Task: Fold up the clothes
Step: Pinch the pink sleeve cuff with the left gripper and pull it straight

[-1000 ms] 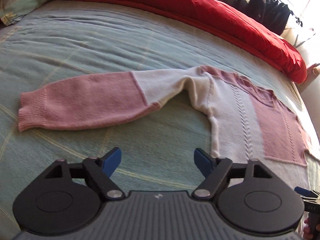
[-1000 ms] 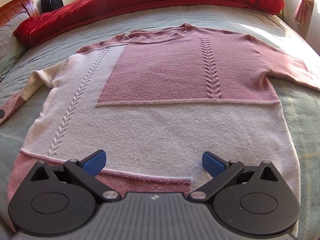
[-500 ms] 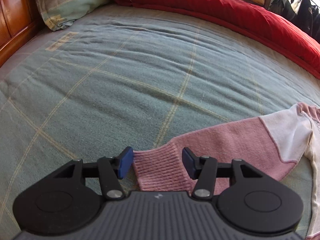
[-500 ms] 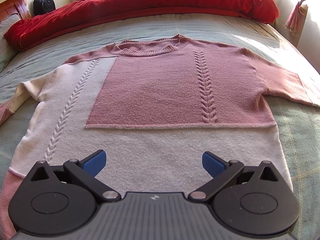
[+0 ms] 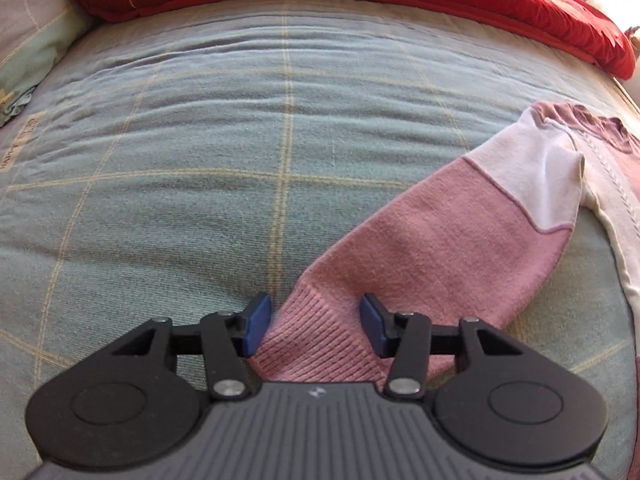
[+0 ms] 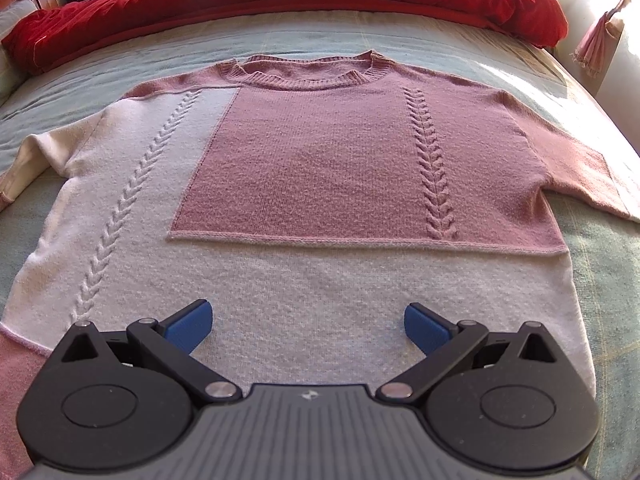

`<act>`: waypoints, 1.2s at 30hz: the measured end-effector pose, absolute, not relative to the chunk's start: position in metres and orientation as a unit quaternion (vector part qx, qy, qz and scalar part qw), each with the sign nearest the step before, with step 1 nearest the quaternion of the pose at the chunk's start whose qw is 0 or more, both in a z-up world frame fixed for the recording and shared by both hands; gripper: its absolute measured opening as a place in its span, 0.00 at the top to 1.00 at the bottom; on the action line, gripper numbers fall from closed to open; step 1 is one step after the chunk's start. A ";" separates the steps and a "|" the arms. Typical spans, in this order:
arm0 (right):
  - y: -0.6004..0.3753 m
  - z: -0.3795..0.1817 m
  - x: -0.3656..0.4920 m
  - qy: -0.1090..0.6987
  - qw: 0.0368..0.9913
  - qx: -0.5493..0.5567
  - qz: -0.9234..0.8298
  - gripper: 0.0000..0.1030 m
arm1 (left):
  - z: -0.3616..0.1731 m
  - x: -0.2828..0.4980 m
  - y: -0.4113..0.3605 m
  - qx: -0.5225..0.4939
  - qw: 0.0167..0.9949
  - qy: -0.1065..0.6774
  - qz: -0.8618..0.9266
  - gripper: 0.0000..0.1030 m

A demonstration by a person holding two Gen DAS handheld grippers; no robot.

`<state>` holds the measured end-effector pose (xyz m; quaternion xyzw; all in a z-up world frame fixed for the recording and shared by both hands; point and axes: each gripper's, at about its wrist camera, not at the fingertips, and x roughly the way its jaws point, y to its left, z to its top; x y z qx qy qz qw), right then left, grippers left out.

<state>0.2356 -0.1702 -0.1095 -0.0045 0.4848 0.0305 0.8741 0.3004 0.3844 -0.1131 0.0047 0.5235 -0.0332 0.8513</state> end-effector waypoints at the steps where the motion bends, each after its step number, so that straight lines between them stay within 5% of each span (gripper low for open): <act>1: -0.169 -0.110 0.236 0.485 0.874 -0.004 0.030 0.00 | -0.112 0.301 0.381 0.009 0.850 0.526 -0.034 0.75; 3: -0.168 -0.110 0.236 0.485 0.874 -0.008 0.029 0.00 | -0.109 0.300 0.375 0.016 0.849 0.527 -0.033 0.91; 7: -0.167 -0.110 0.236 0.484 0.875 -0.011 0.031 0.00 | -0.100 0.299 0.361 0.059 0.856 0.514 -0.012 0.92; 21: -0.168 -0.112 0.238 0.485 0.874 -0.018 0.025 0.00 | -0.047 0.344 0.386 0.043 0.887 0.456 0.061 0.92; 33: -0.167 -0.114 0.236 0.485 0.874 -0.025 0.023 0.00 | -0.097 0.384 0.408 -0.006 0.860 0.498 0.109 0.89; 36: -0.167 -0.114 0.236 0.486 0.873 -0.025 0.022 0.00 | -0.097 0.386 0.410 -0.010 0.858 0.500 0.120 0.80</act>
